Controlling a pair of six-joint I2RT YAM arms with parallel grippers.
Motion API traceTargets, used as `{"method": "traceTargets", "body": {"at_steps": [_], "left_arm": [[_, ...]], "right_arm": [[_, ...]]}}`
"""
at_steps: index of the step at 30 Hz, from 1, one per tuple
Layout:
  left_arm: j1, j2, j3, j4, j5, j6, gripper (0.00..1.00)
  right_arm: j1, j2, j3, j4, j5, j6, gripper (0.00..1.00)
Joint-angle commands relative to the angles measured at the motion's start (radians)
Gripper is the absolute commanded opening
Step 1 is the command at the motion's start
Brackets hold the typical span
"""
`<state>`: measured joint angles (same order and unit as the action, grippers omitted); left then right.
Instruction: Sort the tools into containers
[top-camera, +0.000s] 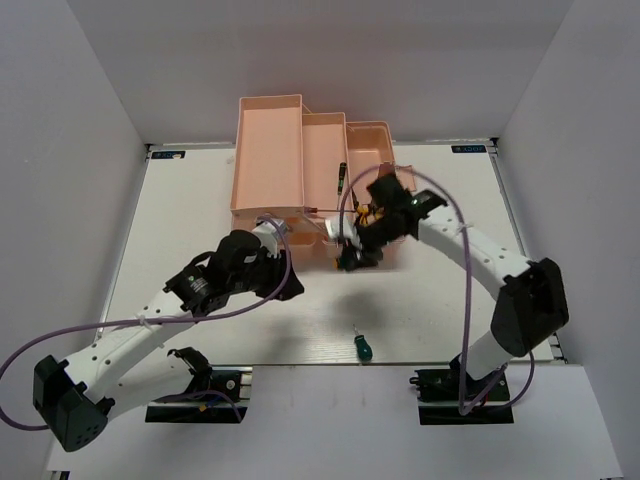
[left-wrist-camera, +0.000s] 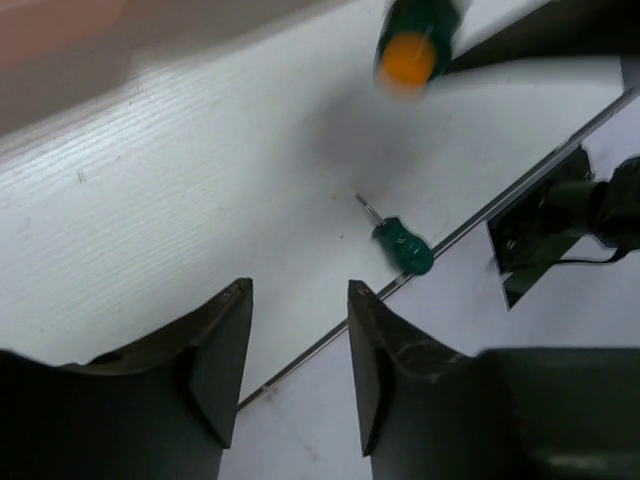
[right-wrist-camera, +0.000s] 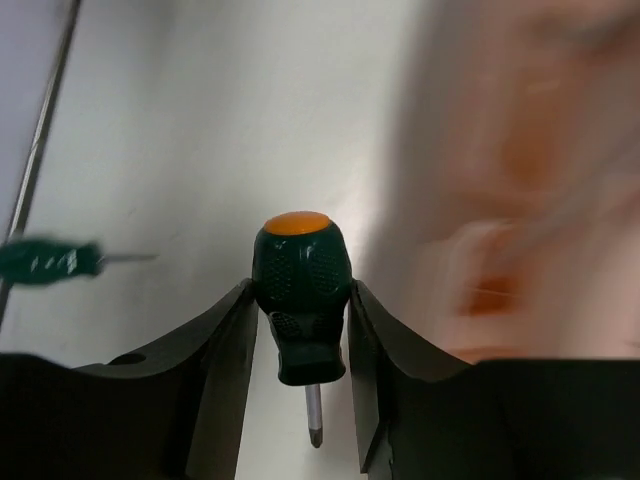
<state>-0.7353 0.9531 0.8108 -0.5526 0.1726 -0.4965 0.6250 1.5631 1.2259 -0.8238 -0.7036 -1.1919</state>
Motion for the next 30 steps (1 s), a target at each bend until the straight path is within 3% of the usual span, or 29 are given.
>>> {"method": "traceTargets", "body": {"at_steps": [1,2,4,6,13,17,21,22,26,30], "left_arm": [[-0.004,-0.080,-0.056,0.072,0.008,-0.063,0.58],[-0.004,-0.080,-0.065,0.082,0.008,-0.076,0.60],[-0.013,-0.091,-0.075,0.082,0.008,-0.076,0.61],[-0.013,-0.091,-0.075,0.082,0.018,-0.076,0.61],[-0.044,0.058,-0.021,0.094,0.152,-0.011,0.66],[-0.082,0.142,-0.001,0.094,0.179,-0.001,0.69],[-0.111,0.212,0.045,0.094,0.169,0.009,0.71],[-0.134,0.235,0.074,0.094,0.169,0.009,0.71],[-0.189,0.393,0.171,0.094,0.182,0.027,0.72],[-0.252,0.595,0.367,0.016,0.182,0.055,0.72]], "right_arm": [[-0.036,-0.063,0.252,-0.025,-0.086,0.323,0.00],[-0.038,-0.051,0.362,0.017,-0.073,0.415,0.00],[-0.039,0.006,0.412,0.112,0.007,0.594,0.00],[-0.031,0.088,0.496,0.257,0.044,0.672,0.00],[0.002,0.531,1.103,0.320,0.142,0.986,0.00],[0.039,0.581,1.080,0.457,0.184,1.040,0.00],[0.053,0.598,1.055,0.482,0.193,1.069,0.41],[0.051,0.592,1.048,0.488,0.179,1.086,0.58],[0.039,0.459,0.938,0.534,0.182,1.092,0.74],[-0.028,0.324,0.790,0.516,0.263,1.075,0.74]]}}
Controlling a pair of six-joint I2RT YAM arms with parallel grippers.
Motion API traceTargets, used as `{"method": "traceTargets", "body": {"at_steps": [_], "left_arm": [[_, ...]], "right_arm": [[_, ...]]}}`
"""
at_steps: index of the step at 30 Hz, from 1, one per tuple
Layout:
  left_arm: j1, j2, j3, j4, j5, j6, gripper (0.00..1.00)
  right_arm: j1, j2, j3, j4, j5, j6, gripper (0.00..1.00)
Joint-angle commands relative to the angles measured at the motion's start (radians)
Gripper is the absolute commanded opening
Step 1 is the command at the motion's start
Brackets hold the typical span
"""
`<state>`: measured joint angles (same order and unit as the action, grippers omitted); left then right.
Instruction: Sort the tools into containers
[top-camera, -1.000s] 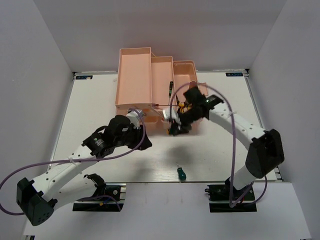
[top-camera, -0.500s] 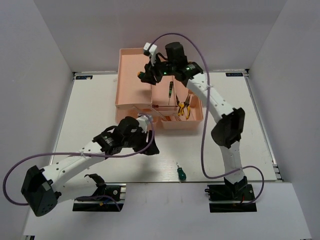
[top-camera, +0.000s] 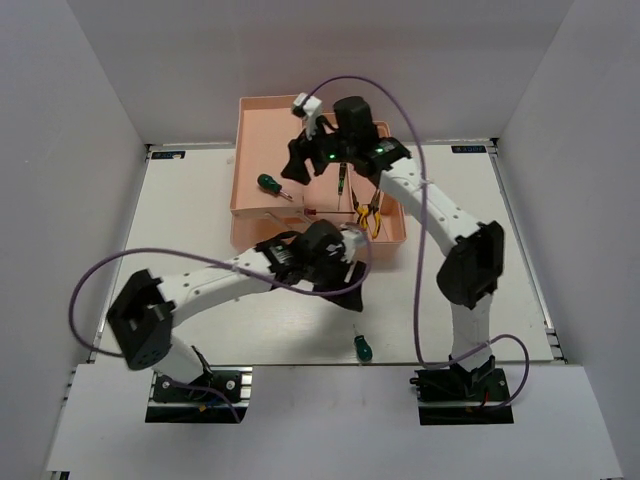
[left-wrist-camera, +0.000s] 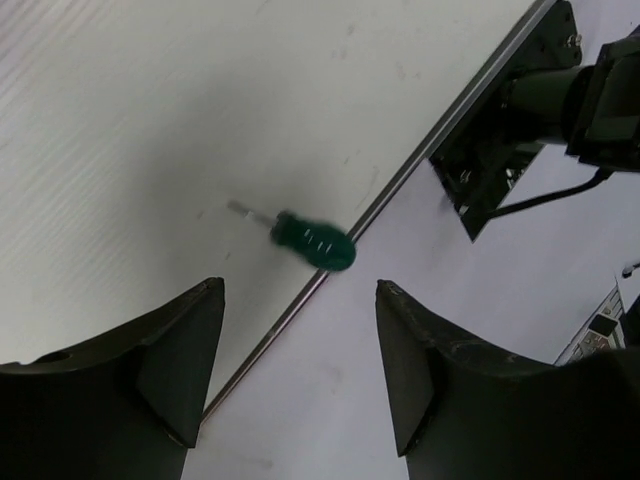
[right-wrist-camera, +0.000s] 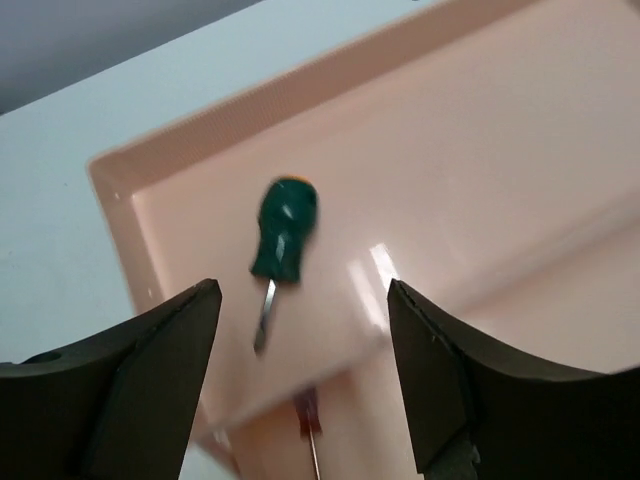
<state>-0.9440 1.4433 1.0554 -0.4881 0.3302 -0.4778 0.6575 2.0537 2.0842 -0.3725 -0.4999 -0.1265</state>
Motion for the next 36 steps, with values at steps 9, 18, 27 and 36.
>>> {"method": "traceTargets", "body": {"at_steps": [9,18,27,36], "left_arm": [[-0.133,0.370,0.420,-0.475,-0.088,-0.142,0.71],[-0.176,0.417,0.397,-0.497,-0.125,-0.298,0.74],[-0.225,0.591,0.505,-0.423,-0.217,-0.467,0.76],[-0.243,0.611,0.439,-0.392,-0.243,-0.547,0.71]], "right_arm": [[-0.320,-0.507,-0.639,0.061,0.225,-0.024,0.71],[-0.458,-0.655,-0.903,0.069,0.141,0.031,0.79],[-0.506,-0.718,-0.977,0.066,0.058,0.051,0.79],[-0.541,-0.774,-1.023,0.063,0.003,0.067,0.79]]}}
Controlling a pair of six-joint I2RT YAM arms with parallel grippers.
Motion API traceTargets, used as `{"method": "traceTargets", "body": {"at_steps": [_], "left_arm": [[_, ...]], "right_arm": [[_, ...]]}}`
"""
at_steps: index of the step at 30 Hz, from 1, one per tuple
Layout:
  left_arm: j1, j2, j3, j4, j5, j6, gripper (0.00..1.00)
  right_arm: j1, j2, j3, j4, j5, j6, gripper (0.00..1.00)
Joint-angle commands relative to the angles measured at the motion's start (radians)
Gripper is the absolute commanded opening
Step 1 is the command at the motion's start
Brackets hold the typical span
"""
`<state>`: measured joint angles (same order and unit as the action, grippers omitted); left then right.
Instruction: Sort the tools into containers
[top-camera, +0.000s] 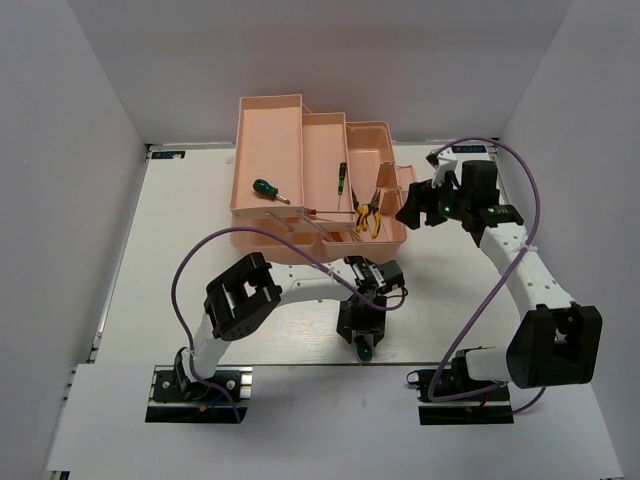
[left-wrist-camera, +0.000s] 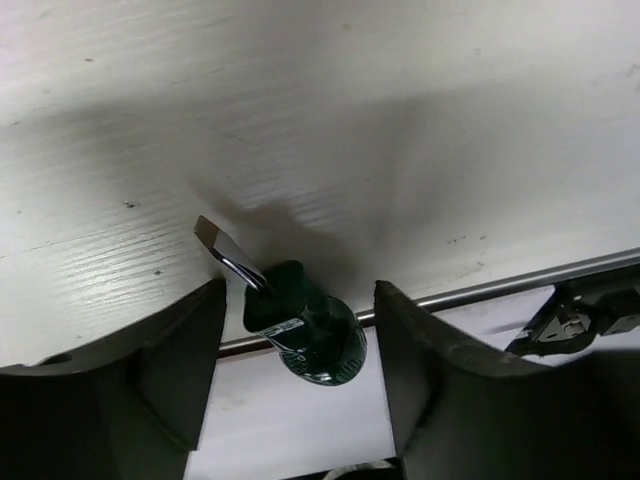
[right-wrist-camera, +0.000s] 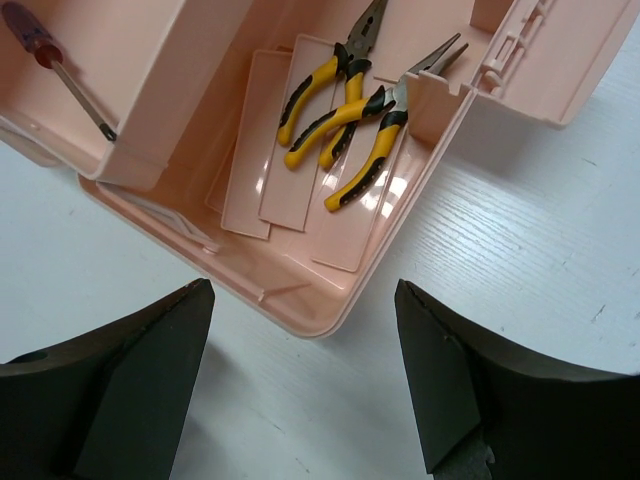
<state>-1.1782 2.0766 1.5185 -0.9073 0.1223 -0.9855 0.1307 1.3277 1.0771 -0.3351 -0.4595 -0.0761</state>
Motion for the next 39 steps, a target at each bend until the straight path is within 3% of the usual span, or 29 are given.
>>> {"method": "traceTargets", "body": {"at_steps": [1,2,5,11,13,15,20,22,23,24,25,27,31,32,34,35,36,38,39], "left_arm": [[-0.009,-0.023,-0.024,0.027,-0.044,-0.039,0.66],[-0.009,-0.023,-0.012,0.027,-0.044,-0.039,0.49],[-0.027,-0.013,0.049,-0.028,-0.075,-0.029,0.24],[-0.047,-0.051,0.184,-0.122,-0.170,0.065,0.09],[-0.047,-0.097,0.271,-0.147,-0.243,0.137,0.06],[-0.023,-0.182,0.337,-0.162,-0.292,0.188,0.05],[0.127,-0.271,0.561,-0.241,-0.582,0.310,0.03],[0.196,-0.285,0.580,-0.242,-0.664,0.333,0.05],[0.280,-0.300,0.580,-0.229,-0.673,0.347,0.05],[0.323,-0.314,0.563,-0.190,-0.673,0.367,0.05],[0.365,-0.314,0.553,-0.155,-0.662,0.392,0.05],[0.483,-0.314,0.563,-0.089,-0.635,0.438,0.06],[0.626,-0.203,0.672,-0.045,-0.544,0.518,0.07],[0.664,-0.176,0.721,-0.045,-0.509,0.543,0.07],[0.696,-0.126,0.759,-0.070,-0.469,0.553,0.11],[0.709,-0.093,0.769,-0.070,-0.445,0.565,0.25],[0.718,-0.093,0.769,-0.070,-0.428,0.574,0.36],[0.733,-0.093,0.741,-0.048,-0.397,0.574,0.64],[0.747,-0.104,0.730,-0.039,-0.397,0.584,0.69]], "right_arm": [[-0.019,-0.057,-0.022,0.030,-0.041,0.015,0.79],[-0.019,-0.056,-0.023,0.031,-0.042,0.018,0.79],[-0.032,-0.061,-0.034,0.024,-0.048,0.016,0.79],[-0.045,-0.071,-0.045,0.005,-0.071,-0.008,0.75],[-0.049,-0.074,-0.046,-0.016,-0.109,-0.049,0.43],[-0.054,-0.087,-0.051,-0.047,-0.131,-0.105,0.00],[-0.055,-0.127,-0.132,-0.073,-0.189,-0.235,0.02],[-0.054,-0.130,-0.158,-0.082,-0.191,-0.240,0.25],[-0.052,-0.124,-0.161,-0.093,-0.206,-0.258,0.30],[-0.054,-0.090,-0.140,-0.140,-0.209,-0.269,0.20],[-0.055,-0.070,-0.123,-0.194,-0.218,-0.286,0.00],[-0.054,-0.036,-0.033,-0.328,-0.269,-0.313,0.00],[-0.042,0.010,0.029,-0.372,-0.373,-0.369,0.00],[-0.030,-0.007,0.023,-0.360,-0.414,-0.399,0.32],[-0.017,-0.036,0.020,-0.346,-0.493,-0.489,0.52],[-0.008,-0.047,0.024,-0.384,-0.563,-0.584,0.63],[-0.006,-0.044,0.056,-0.421,-0.609,-0.675,0.84],[0.041,-0.036,0.075,-0.436,-0.643,-0.784,0.88],[0.055,-0.030,0.098,-0.440,-0.677,-0.806,0.88]]}}
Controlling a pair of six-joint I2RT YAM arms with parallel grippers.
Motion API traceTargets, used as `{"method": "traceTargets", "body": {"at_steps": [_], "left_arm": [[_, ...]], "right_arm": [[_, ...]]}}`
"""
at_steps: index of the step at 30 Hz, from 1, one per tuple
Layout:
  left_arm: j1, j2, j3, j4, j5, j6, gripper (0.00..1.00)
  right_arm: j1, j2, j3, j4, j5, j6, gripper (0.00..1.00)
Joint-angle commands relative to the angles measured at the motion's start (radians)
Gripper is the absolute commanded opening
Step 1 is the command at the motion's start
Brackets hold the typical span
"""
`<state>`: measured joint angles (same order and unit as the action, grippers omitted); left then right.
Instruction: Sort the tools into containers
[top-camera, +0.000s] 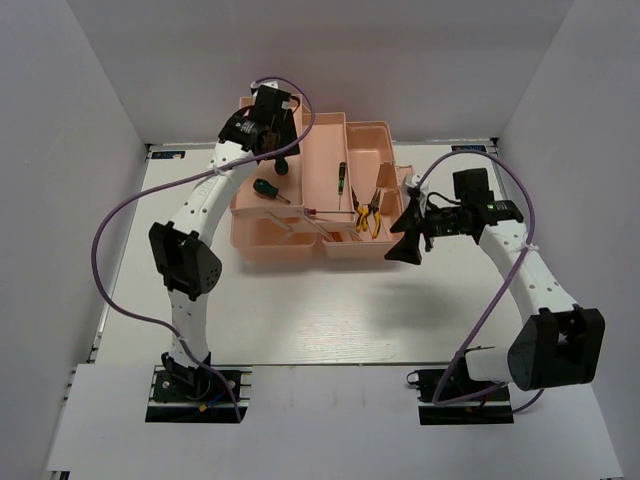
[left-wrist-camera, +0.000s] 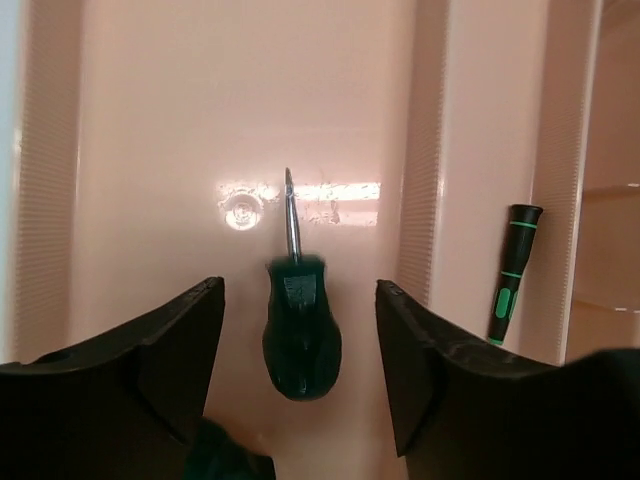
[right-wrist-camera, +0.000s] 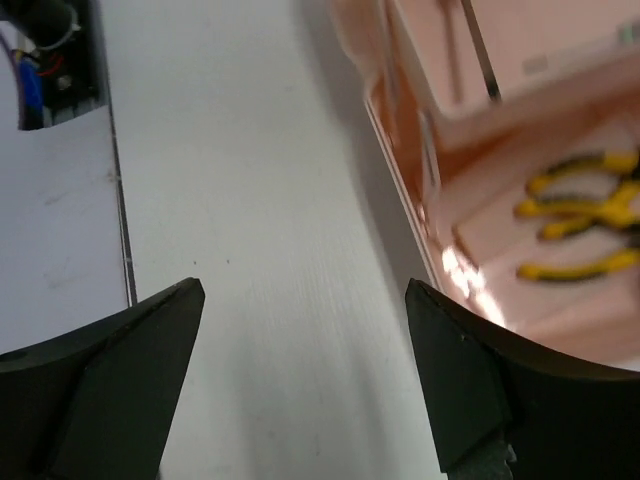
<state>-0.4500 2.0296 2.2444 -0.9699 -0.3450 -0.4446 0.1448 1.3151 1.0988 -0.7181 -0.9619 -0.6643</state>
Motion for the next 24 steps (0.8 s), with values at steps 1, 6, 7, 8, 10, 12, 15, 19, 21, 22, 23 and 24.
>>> {"method": "traceTargets", "body": {"at_steps": [1,6,7,8,10,12,15,19,21,22,23,24], "left_arm": [[0.031,-0.057,0.004,0.034,0.080,0.043,0.74],[0.042,-0.144,0.050,0.043,0.090,0.055,0.80],[0.051,-0.175,0.035,0.043,0.075,0.055,0.77],[0.051,-0.262,-0.026,0.052,0.046,0.055,0.71],[0.051,-0.382,-0.139,0.082,0.011,0.046,0.18],[0.072,-0.574,-0.329,0.105,-0.060,-0.002,0.00],[0.094,-0.772,-0.535,0.054,-0.155,-0.098,0.24],[0.116,-0.917,-0.788,-0.044,-0.209,-0.255,0.66],[0.138,-0.953,-0.873,-0.065,-0.192,-0.348,0.71],[0.139,-0.971,-0.966,-0.066,-0.171,-0.376,0.73],[0.152,-0.988,-1.012,-0.056,-0.157,-0.406,0.75],[0.169,-1.025,-1.058,-0.021,-0.143,-0.446,0.76]], "right_arm": [[0.055,-0.001,0.097,-0.043,-0.184,-0.237,0.88],[0.258,0.123,0.162,0.100,-0.155,-0.320,0.77],[0.281,0.140,0.173,0.129,-0.102,-0.334,0.69],[0.371,0.191,0.197,0.173,-0.087,-0.343,0.66],[0.451,0.220,0.207,0.241,0.009,-0.368,0.58],[0.546,0.277,0.208,0.385,0.066,-0.363,0.56],[0.637,0.340,0.223,0.532,0.211,-0.336,0.61],[0.707,0.447,0.306,0.582,0.408,-0.333,0.61],[0.737,0.490,0.331,0.626,0.456,-0.333,0.61],[0.742,0.503,0.335,0.647,0.471,-0.336,0.61],[0.756,0.513,0.351,0.651,0.506,-0.334,0.61],[0.759,0.533,0.367,0.657,0.517,-0.337,0.61]]}}
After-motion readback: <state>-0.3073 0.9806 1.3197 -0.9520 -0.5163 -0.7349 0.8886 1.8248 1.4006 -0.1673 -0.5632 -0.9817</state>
